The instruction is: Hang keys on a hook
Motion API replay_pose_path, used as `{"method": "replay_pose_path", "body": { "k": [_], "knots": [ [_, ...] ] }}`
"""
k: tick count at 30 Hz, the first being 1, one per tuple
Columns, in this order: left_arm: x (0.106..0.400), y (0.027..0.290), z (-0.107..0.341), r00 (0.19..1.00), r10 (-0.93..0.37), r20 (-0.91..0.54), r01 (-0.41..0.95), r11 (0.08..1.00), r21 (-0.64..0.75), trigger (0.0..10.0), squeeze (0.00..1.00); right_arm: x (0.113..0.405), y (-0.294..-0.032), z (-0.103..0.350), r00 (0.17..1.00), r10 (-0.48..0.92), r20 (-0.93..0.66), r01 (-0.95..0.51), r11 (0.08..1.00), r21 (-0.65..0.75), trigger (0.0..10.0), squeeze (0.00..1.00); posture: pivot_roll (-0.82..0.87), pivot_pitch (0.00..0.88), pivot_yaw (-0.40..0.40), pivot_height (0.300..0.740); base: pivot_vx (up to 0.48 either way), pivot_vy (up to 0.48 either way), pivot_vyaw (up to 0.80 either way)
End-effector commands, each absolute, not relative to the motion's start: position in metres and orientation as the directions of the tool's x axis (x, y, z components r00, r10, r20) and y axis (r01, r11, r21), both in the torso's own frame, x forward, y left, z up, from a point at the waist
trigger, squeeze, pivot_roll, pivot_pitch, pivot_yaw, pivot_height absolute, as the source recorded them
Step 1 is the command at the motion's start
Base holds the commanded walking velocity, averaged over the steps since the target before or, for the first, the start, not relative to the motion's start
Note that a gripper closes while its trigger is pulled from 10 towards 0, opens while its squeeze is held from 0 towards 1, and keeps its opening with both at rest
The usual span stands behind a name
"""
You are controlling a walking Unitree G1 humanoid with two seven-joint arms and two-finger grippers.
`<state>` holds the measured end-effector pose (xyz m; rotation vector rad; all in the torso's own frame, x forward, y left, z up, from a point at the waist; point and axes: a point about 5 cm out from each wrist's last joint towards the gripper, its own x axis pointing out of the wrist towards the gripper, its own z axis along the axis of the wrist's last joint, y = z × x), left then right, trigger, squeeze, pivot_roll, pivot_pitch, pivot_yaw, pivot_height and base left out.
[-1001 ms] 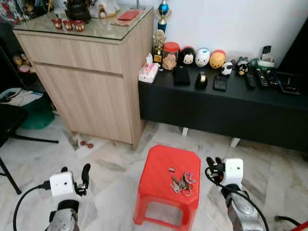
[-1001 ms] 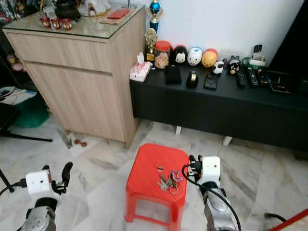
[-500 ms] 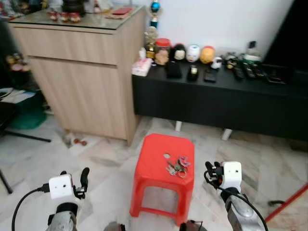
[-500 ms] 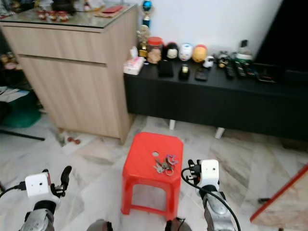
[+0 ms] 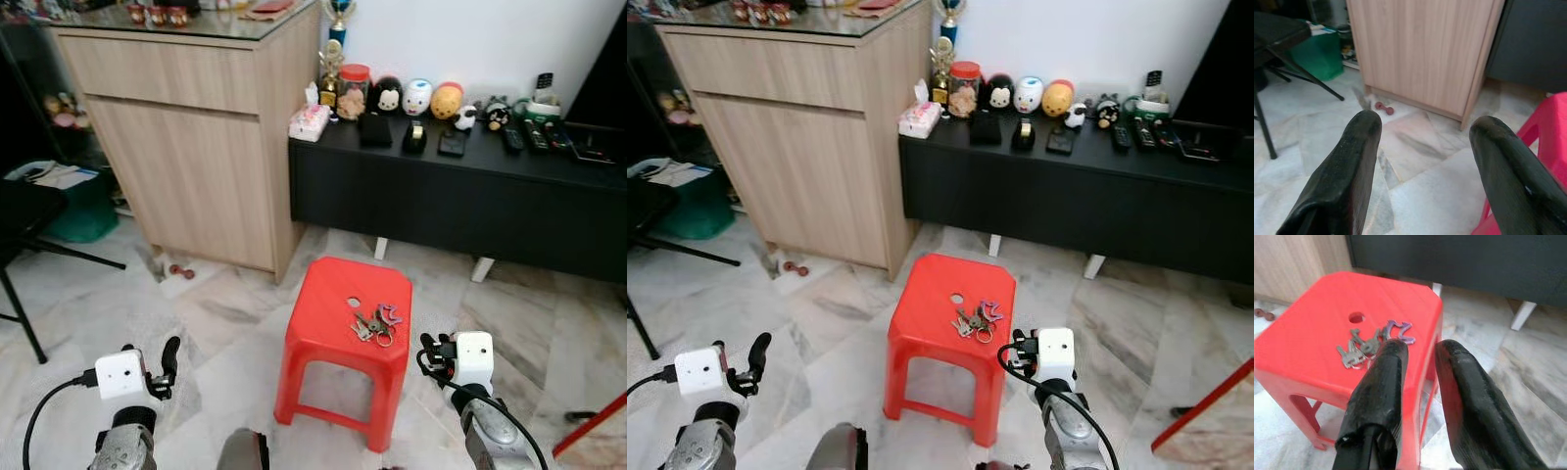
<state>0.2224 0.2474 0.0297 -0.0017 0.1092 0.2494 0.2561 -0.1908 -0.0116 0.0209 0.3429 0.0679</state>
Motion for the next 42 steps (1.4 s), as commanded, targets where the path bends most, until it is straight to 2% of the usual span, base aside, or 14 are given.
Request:
{"method": "replay_pose_path", "body": {
  "k": [1, 4, 8, 32, 36, 42],
  "knots": [
    [0.223, 0.248, 0.028, 0.963, 0.241, -0.125, -0.241, 0.970, 0.013, 10.0, 0.00, 0.257, -0.191, -0.012, 0.937, 0.066, -0.343, -0.059, 0.998, 0.031, 10.0, 0.00, 0.01, 0.000, -0.039, 0.633, 0.000, 0.000, 0.00],
    [0.224, 0.248, 0.029, 0.963, 0.241, -0.124, -0.241, 0.970, 0.012, 10.0, 0.00, 0.257, -0.189, -0.014, 0.928, 0.065, -0.366, -0.058, 0.998, 0.032, 10.0, 0.00, 0.01, 0.000, -0.039, 0.633, 0.000, 0.000, 0.00],
    [0.225, 0.248, 0.029, 0.963, 0.241, -0.122, -0.241, 0.970, 0.011, 10.0, 0.00, 0.260, -0.188, -0.012, 0.936, 0.066, -0.345, -0.056, 0.998, 0.039, 10.0, 0.00, 0.01, 0.000, -0.039, 0.608, 0.000, 0.000, 0.00],
    [0.232, 0.250, 0.032, 0.967, 0.215, -0.133, -0.216, 0.976, 0.011, 10.0, 0.00, 0.263, -0.181, -0.012, 0.932, 0.079, -0.354, -0.069, 0.997, 0.040, 10.0, 0.00, 0.02, 0.000, -0.029, 0.608, 0.000, 0.000, 0.00],
    [0.234, 0.249, 0.033, 0.970, 0.201, -0.138, -0.202, 0.979, 0.013, 10.0, 0.00, 0.263, -0.180, -0.012, 0.934, 0.081, -0.348, -0.066, 0.996, 0.056, 10.0, 0.00, 0.02, 0.000, -0.024, 0.608, 0.000, 0.000, 0.80],
    [0.236, 0.249, 0.034, 0.971, 0.191, -0.141, -0.191, 0.982, 0.013, 10.0, 0.00, 0.262, -0.177, -0.014, 0.930, 0.097, -0.353, -0.069, 0.993, 0.091, 10.0, 0.00, 0.03, 0.000, -0.022, 0.608, 0.125, 0.000, 0.00]
  ]
}}
